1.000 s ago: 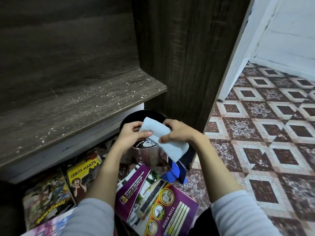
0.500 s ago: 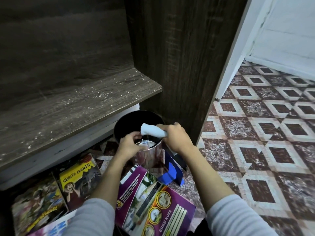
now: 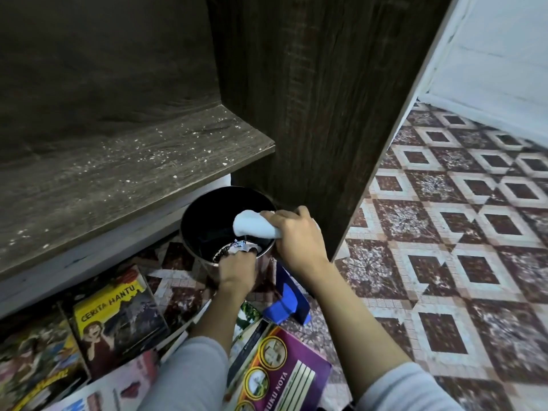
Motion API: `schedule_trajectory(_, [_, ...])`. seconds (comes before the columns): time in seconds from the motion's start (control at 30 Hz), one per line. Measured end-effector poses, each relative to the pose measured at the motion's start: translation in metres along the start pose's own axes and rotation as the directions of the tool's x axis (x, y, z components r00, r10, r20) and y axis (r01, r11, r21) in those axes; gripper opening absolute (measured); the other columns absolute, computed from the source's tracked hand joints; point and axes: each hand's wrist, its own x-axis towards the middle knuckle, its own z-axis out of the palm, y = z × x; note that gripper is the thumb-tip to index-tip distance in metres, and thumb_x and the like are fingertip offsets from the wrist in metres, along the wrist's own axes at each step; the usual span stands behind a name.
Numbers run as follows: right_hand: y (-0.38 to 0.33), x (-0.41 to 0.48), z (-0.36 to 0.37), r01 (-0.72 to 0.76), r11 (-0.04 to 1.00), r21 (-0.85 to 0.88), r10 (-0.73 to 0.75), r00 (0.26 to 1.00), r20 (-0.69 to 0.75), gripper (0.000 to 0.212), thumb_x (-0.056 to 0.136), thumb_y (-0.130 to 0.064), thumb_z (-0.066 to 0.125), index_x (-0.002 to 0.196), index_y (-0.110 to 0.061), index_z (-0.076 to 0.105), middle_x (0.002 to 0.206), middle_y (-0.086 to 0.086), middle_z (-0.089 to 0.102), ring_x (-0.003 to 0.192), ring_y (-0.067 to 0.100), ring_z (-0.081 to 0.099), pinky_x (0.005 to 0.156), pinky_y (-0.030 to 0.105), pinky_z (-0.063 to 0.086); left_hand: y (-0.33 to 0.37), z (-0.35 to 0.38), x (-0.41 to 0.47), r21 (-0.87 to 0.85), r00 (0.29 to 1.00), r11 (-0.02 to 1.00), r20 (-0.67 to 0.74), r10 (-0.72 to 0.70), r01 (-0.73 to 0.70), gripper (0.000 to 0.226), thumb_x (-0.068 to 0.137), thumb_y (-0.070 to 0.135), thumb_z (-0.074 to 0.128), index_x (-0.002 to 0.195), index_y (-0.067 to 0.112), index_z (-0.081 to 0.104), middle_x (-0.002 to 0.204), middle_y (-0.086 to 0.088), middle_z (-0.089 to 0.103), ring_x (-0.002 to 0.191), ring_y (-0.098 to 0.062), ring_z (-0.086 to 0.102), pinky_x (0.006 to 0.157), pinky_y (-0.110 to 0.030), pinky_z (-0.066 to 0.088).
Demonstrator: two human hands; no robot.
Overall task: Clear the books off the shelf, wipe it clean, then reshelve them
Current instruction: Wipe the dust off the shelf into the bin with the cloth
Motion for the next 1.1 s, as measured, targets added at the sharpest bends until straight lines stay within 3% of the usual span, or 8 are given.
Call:
schedule_trajectory(0.27, [-0.004,0.002,0.006,-0.010,0.981,0.191,0.005,1.000,0.024,0.070,0.076,0.008,0.047,0.140,-0.020,0.046,0.137,0.006,0.052,0.124,0.030,0.049,0.094,0.043,0.044,0.001,-0.012,-0.002,0.050,1.000,0.999,0.002,0.010,-0.010,0.028,0.095,0.020,0.043,0.116,0.012,0.061,0.119,-0.011,0.062,0.114,-0.029,0.058,0.090,-0.033,0.046])
schedule_trajectory(0.4, [-0.008,-0.001,-0.004,-0.025,0.983,0.182,0.025,1.000,0.005,0.068,0.080,0.005,0.046,0.142,-0.022,0.042,0.142,0.003,0.048,0.126,0.027,0.046,0.093,0.040,0.044,-0.004,-0.024,-0.004,0.044,1.000,0.999,-0.021,-0.012,0.013,0.029,0.093,0.011,0.045,0.118,0.011,0.061,0.120,-0.013,0.062,0.112,-0.032,0.059,0.089,-0.036,0.048])
schedule_trajectory(0.67, [-0.016,-0.004,-0.027,-0.061,0.973,0.222,0.095,0.985,-0.147,0.062,0.083,0.003,0.048,0.141,-0.019,0.044,0.139,0.003,0.050,0.124,0.026,0.049,0.091,0.036,0.043,-0.005,-0.069,-0.045,-0.008,0.990,0.999,-0.132,0.039,-0.040,0.028,0.095,0.018,0.044,0.120,0.021,0.056,0.115,-0.012,0.063,0.108,-0.034,0.059,0.084,-0.035,0.047])
schedule_trajectory(0.77, [-0.018,-0.005,-0.033,-0.052,0.962,0.268,0.124,0.958,-0.258,0.064,0.081,0.003,0.050,0.141,-0.020,0.045,0.134,0.005,0.055,0.114,0.029,0.054,0.085,0.037,0.045,-0.008,-0.076,-0.067,-0.023,0.986,1.000,-0.166,0.008,-0.012,0.028,0.096,0.019,0.043,0.121,0.024,0.055,0.116,-0.010,0.063,0.109,-0.032,0.059,0.084,-0.034,0.045])
schedule_trajectory(0.87, [-0.022,-0.004,-0.040,-0.122,0.982,0.146,0.162,0.937,-0.309,0.068,0.083,-0.006,0.053,0.144,-0.031,0.036,0.140,-0.002,0.048,0.102,0.029,0.051,0.066,0.033,0.038,-0.011,-0.079,-0.086,-0.041,0.981,0.999,-0.192,-0.033,0.026,0.029,0.095,0.018,0.046,0.120,0.027,0.056,0.115,-0.008,0.064,0.109,-0.031,0.060,0.083,-0.034,0.045])
schedule_trajectory(0.97, [-0.031,-0.001,-0.045,-0.163,0.984,0.077,0.179,0.934,-0.310,0.065,0.087,-0.011,0.051,0.144,-0.036,0.033,0.148,-0.003,0.039,0.106,0.027,0.046,0.063,0.030,0.031,-0.017,-0.079,-0.096,-0.064,0.981,0.996,-0.179,-0.067,0.057,0.029,0.094,0.017,0.046,0.119,0.027,0.057,0.115,-0.008,0.064,0.108,-0.031,0.060,0.082,-0.034,0.046])
schedule_trajectory(1.1, [-0.044,0.023,-0.051,-0.191,0.981,-0.021,0.176,0.938,-0.298,0.063,0.090,-0.015,0.050,0.145,-0.037,0.029,0.151,0.000,0.033,0.113,0.030,0.044,0.070,0.036,0.033,-0.023,-0.083,-0.102,-0.038,0.984,0.998,-0.165,-0.064,0.059,0.026,0.094,0.015,0.047,0.116,0.023,0.059,0.114,-0.008,0.065,0.107,-0.030,0.061,0.082,-0.034,0.046])
